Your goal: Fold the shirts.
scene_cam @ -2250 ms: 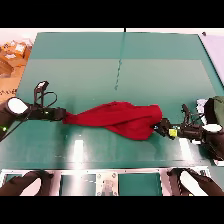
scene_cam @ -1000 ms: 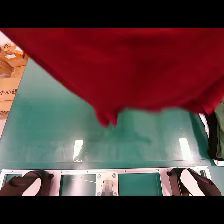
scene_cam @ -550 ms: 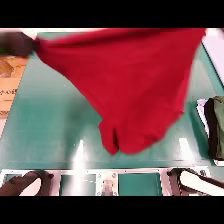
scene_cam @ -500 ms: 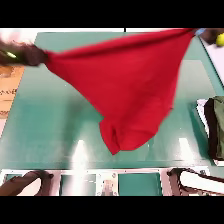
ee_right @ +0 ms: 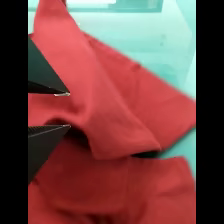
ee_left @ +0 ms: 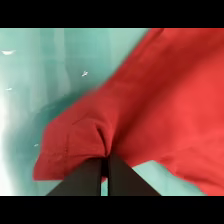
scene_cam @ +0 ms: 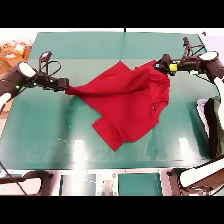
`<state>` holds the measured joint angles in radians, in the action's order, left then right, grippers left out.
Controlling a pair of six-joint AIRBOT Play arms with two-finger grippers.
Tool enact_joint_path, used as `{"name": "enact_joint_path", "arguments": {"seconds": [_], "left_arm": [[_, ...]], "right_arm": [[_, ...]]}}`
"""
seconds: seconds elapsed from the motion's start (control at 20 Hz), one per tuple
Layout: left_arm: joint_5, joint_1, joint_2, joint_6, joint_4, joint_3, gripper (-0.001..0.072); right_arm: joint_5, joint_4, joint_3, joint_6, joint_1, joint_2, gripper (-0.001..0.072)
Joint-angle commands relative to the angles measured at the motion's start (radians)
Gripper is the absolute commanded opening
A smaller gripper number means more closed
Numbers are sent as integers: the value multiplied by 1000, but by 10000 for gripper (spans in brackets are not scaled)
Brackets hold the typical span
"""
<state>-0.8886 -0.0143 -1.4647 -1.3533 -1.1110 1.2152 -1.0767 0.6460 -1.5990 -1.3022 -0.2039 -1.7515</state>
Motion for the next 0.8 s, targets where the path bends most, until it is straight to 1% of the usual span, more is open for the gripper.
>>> {"name": "enact_joint_path", "arguments": {"seconds": [0.0, 0.05, 0.15, 0.25, 0.3, 0.45, 0.55, 0.6, 0.7, 0.75], "left_arm": [[34, 0, -54, 1, 5, -6, 25], [43, 0, -54, 1, 4, -6, 24], [50, 0, -54, 1, 4, -6, 25], [48, 0, -54, 1, -8, -6, 25], [43, 0, -54, 1, -11, -6, 24], [38, 0, -54, 1, -27, -6, 25], [38, 0, -54, 1, -39, -6, 25], [34, 0, -54, 1, -40, -6, 25], [28, 0, -54, 1, -40, -6, 25], [23, 0, -54, 1, -40, -6, 25]], "right_arm": [[-148, -6, -3, -18, -89, -4, 178], [-206, -1, -2, -18, -121, 5, 22], [-296, 24, 27, -29, -163, 27, 19], [-312, 64, 135, -50, -172, 91, 19], [-306, 97, 224, -51, -172, 146, 19], [-233, 146, 580, -52, -172, 375, 19], [-164, 155, 863, -70, -170, 575, 19], [-154, 155, 985, -82, -161, 659, 19], [-135, 142, 1192, -97, -96, 790, 20], [-104, 135, 1270, -123, -40, 826, 21]]}}
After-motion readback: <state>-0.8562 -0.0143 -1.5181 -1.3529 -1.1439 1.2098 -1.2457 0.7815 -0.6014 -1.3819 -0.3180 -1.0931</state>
